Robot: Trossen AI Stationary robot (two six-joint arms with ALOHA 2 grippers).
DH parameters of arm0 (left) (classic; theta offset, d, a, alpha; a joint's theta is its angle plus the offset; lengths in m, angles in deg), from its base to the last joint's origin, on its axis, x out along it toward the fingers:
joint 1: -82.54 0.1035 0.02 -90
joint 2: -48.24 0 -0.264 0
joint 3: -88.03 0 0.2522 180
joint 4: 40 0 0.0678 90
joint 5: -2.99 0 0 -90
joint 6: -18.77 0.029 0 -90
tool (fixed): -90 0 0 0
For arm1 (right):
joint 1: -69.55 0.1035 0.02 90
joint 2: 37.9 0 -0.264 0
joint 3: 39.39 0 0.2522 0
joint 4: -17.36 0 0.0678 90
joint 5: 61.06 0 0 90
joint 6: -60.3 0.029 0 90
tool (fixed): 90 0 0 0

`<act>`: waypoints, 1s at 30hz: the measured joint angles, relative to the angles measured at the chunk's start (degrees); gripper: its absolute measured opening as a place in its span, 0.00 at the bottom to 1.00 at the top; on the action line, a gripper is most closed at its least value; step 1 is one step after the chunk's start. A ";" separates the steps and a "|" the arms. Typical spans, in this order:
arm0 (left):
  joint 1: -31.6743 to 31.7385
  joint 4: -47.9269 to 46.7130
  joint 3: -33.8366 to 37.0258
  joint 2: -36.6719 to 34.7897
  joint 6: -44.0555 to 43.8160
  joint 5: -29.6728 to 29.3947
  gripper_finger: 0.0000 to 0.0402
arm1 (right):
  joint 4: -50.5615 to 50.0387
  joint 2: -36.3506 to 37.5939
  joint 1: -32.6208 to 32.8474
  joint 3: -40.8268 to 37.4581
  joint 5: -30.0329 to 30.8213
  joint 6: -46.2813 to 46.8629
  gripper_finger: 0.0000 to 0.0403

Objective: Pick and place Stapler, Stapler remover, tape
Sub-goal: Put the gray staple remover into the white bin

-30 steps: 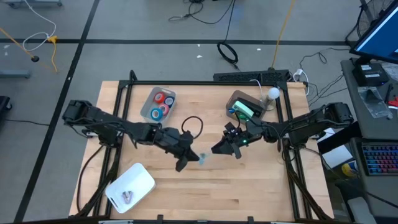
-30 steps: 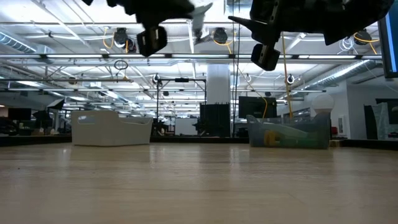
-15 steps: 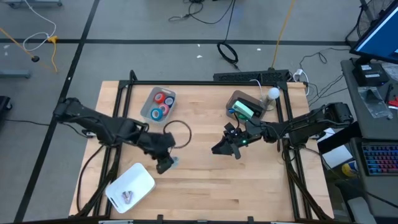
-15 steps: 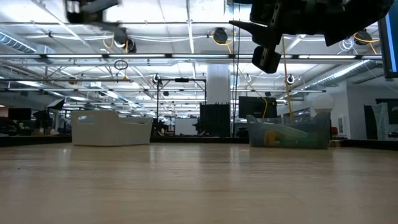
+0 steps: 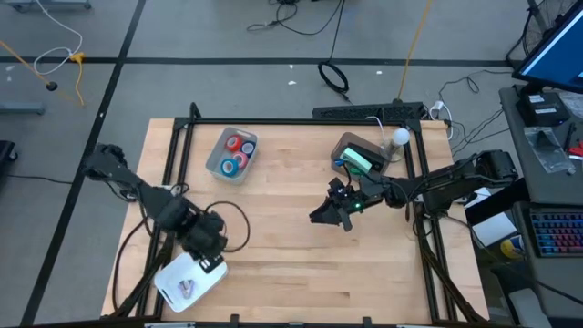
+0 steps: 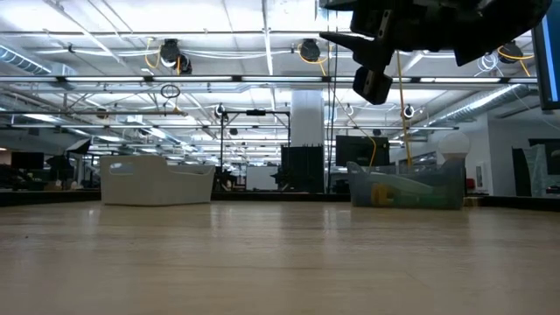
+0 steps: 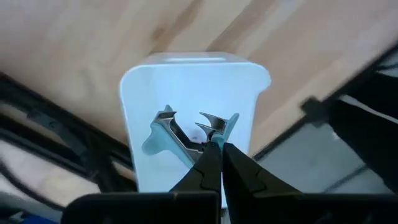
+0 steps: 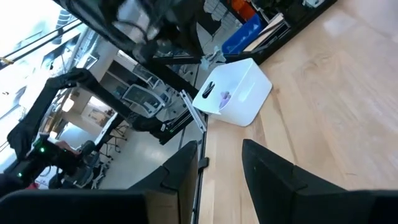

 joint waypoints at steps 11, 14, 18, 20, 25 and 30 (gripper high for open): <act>-5.62 -0.47 0.06 9.35 -2.30 0.85 0.00 | 0.19 0.00 -1.90 0.00 0.07 -2.46 0.29; -6.66 -0.34 0.06 12.10 -1.56 1.00 0.00 | 0.49 0.00 -1.90 0.00 0.07 -4.65 0.29; -8.14 -0.30 0.08 15.35 -0.29 1.17 0.00 | 0.48 0.00 -1.90 0.00 0.07 -4.64 0.29; -8.82 -0.31 0.08 16.57 0.08 1.21 0.00 | 0.48 0.00 -1.89 0.00 0.07 -4.61 0.29; -9.90 1.65 1.72 18.52 1.07 1.56 0.00 | 0.46 0.00 -1.88 -0.02 0.04 -4.34 0.29; -11.54 7.38 4.84 18.56 -0.25 1.47 0.00 | 0.46 0.00 -1.88 -0.04 0.00 -4.33 0.29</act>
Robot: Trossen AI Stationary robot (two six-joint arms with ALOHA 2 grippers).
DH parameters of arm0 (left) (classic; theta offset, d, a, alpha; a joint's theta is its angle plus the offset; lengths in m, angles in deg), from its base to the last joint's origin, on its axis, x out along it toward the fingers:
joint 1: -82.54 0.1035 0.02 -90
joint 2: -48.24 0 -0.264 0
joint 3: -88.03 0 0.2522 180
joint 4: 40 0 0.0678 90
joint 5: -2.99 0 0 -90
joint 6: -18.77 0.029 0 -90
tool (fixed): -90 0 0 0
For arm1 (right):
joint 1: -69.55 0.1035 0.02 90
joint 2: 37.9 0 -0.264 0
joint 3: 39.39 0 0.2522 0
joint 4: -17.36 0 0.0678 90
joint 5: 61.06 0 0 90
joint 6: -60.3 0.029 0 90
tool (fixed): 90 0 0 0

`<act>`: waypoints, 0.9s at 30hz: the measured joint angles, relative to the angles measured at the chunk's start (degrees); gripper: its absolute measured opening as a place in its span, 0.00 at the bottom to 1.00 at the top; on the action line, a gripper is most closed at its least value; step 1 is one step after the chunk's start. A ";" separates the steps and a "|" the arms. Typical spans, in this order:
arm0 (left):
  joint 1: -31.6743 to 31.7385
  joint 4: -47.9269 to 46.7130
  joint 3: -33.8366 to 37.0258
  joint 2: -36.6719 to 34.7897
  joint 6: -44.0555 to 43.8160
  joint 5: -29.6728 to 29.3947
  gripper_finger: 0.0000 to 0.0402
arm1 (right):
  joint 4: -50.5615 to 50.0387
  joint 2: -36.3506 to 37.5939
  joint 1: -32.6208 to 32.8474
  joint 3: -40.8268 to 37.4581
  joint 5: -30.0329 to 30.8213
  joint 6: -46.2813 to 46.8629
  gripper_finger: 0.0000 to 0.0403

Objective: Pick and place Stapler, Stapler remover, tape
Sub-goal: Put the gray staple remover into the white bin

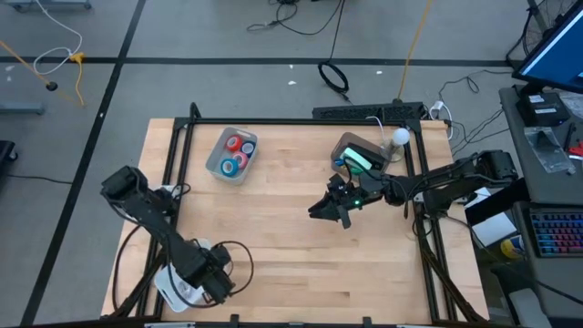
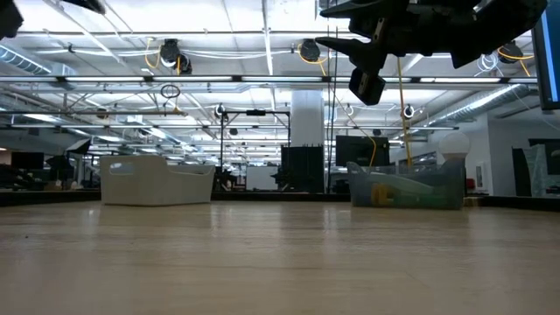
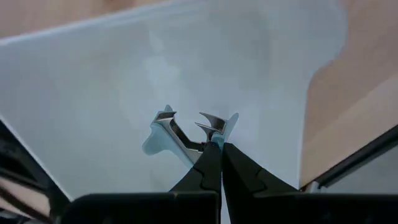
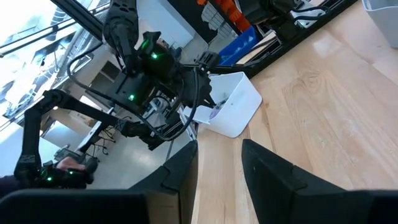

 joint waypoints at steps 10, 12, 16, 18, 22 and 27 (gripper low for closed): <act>-0.88 10.44 7.42 -0.32 0.01 -0.66 0.00 | 0.00 0.00 0.00 0.00 -0.11 0.04 0.28; -0.86 11.49 8.38 -0.48 -0.40 -0.70 0.00 | 0.01 0.00 0.09 0.00 -0.11 0.74 0.28; -0.88 11.40 8.77 -0.39 -0.74 -1.29 0.00 | 0.00 0.00 0.10 0.00 -0.14 1.58 0.28; -0.88 11.59 8.77 -0.39 -0.74 -1.61 0.02 | 0.00 0.00 0.10 0.00 -0.14 1.53 0.28; -0.62 11.93 8.77 -0.37 -1.40 -2.77 0.07 | 0.00 0.00 0.11 0.00 -0.14 1.55 0.28; -0.47 12.06 8.77 -0.62 -1.36 -2.84 0.14 | 0.00 0.00 0.11 0.00 -0.09 1.53 0.28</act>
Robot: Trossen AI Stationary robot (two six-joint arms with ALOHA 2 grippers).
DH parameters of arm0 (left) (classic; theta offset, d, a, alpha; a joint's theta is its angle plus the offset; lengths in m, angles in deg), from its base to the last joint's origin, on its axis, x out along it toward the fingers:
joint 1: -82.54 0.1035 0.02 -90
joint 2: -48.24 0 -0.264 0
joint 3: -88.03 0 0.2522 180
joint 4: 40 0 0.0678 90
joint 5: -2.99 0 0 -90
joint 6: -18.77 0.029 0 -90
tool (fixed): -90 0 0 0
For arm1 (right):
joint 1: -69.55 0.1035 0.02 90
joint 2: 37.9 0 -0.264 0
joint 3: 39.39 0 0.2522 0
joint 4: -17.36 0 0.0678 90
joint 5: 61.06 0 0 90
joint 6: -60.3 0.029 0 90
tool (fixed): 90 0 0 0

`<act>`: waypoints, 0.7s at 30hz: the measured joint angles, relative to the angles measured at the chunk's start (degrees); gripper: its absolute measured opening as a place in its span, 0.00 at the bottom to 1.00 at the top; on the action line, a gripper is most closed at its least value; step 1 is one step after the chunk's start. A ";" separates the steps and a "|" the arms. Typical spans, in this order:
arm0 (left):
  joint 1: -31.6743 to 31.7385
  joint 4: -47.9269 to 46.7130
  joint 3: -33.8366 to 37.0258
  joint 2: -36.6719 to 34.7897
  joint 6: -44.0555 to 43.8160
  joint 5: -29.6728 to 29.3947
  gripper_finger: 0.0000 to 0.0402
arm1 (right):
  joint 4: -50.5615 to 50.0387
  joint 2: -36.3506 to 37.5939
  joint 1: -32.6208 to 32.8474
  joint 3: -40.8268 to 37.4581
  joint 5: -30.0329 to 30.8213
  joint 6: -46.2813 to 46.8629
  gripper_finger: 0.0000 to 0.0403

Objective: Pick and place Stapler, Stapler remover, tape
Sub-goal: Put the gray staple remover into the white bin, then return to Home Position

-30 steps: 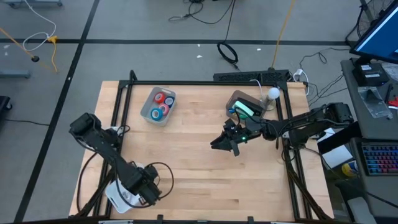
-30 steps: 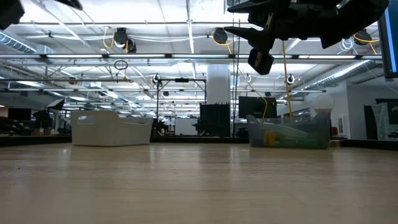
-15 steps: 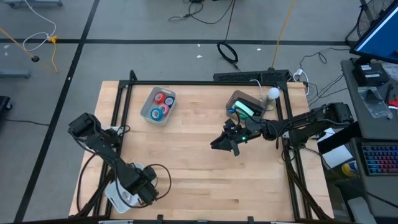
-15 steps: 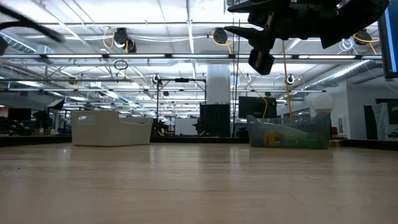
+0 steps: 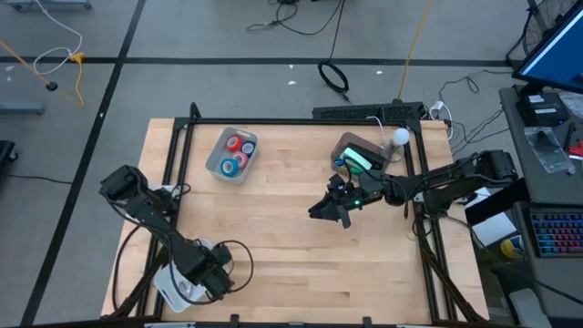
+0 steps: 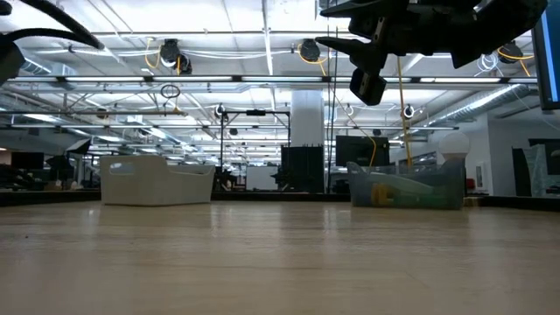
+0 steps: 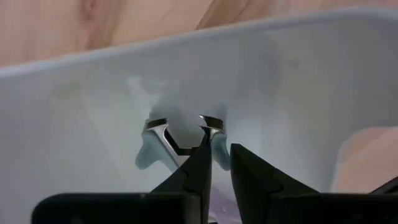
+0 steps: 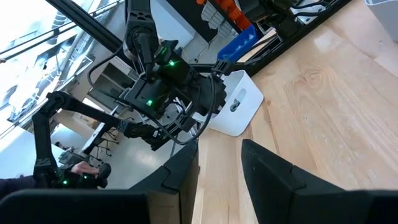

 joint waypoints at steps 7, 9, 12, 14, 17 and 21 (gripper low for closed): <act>0.24 -0.29 0.00 -3.49 1.05 -0.96 0.22 | 0.05 0.00 0.00 0.00 0.04 -0.08 0.28; 0.24 -0.42 0.00 -5.19 0.82 -2.30 0.23 | 0.24 0.00 0.00 0.00 0.04 -0.18 0.28; 0.33 -0.40 0.00 -8.02 0.52 -2.12 0.25 | 0.48 0.00 0.00 0.00 0.06 -0.20 0.28; 0.69 -0.29 0.00 -10.61 0.53 -0.86 0.26 | 0.46 0.00 0.00 0.00 0.06 -0.20 0.28; 1.05 -0.14 0.00 -15.33 -0.06 -0.77 0.27 | 0.61 0.00 0.00 0.00 0.06 -0.11 0.28; 2.05 -0.03 0.00 -22.15 -1.65 -6.08 0.27 | 1.29 0.00 0.00 0.00 0.00 -0.08 0.28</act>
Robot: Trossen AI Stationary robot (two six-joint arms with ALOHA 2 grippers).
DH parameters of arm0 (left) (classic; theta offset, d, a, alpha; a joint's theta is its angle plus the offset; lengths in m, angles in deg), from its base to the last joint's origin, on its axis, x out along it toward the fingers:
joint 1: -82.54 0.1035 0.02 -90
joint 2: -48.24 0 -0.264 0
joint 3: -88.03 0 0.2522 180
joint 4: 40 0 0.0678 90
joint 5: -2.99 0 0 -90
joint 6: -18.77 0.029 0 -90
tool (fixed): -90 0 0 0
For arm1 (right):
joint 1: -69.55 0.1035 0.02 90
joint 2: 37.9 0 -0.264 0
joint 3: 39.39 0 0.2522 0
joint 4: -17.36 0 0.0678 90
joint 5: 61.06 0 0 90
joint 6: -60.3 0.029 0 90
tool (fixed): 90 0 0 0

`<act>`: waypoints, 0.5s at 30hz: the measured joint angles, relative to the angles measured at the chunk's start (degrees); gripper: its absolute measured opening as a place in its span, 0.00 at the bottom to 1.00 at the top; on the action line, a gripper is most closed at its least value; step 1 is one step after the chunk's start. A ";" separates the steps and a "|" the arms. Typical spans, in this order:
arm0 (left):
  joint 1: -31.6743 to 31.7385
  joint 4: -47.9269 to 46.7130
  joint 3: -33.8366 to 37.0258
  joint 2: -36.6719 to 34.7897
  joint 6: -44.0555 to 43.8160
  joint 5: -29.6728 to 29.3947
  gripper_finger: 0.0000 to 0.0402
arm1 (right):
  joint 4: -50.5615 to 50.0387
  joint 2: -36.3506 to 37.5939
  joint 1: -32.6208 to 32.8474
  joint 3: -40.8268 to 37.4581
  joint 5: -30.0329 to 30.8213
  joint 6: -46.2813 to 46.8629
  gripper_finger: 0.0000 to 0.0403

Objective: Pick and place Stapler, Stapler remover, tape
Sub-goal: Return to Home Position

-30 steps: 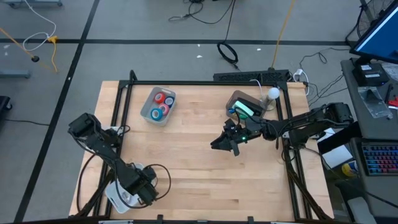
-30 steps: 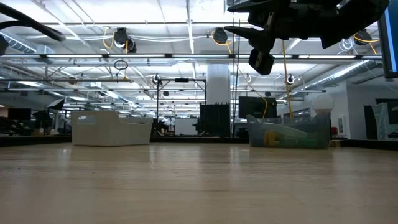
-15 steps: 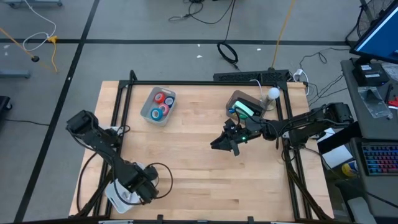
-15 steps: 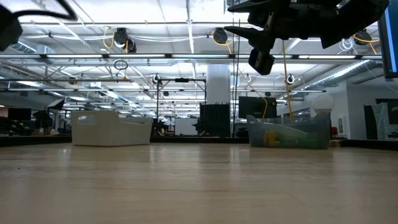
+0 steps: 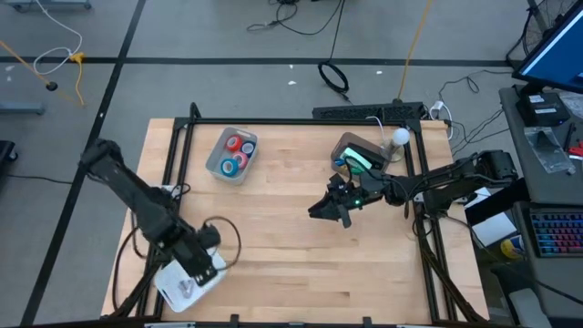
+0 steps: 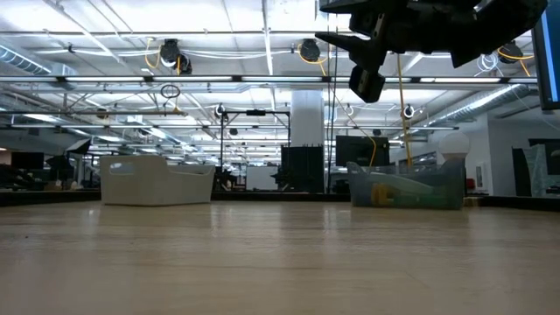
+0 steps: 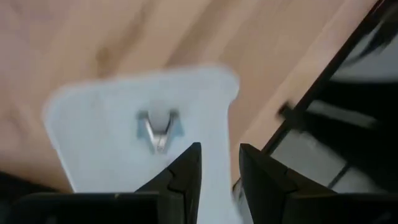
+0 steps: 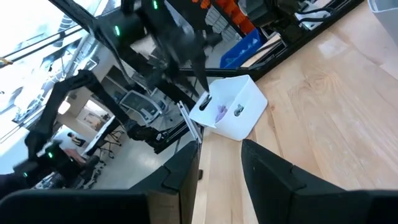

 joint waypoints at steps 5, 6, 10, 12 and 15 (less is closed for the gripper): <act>2.14 0.13 0.00 -8.34 -1.23 -12.85 0.27 | -0.86 -0.02 0.00 0.00 0.00 -0.07 0.28; 2.61 0.30 0.00 -9.78 -0.69 -15.09 0.27 | -1.36 -0.02 -0.04 0.00 0.00 -0.08 0.28; 4.13 1.11 0.00 -14.57 3.61 -22.33 0.27 | -2.21 -0.04 -0.09 -0.04 0.02 0.03 0.28; 4.78 1.09 0.00 -16.41 5.90 -25.13 0.27 | -2.10 -0.02 -0.11 -0.04 0.00 -0.48 0.28; 6.01 1.09 0.00 -18.44 9.69 -32.07 0.27 | -1.26 0.63 -0.09 -0.04 -0.04 -4.51 0.28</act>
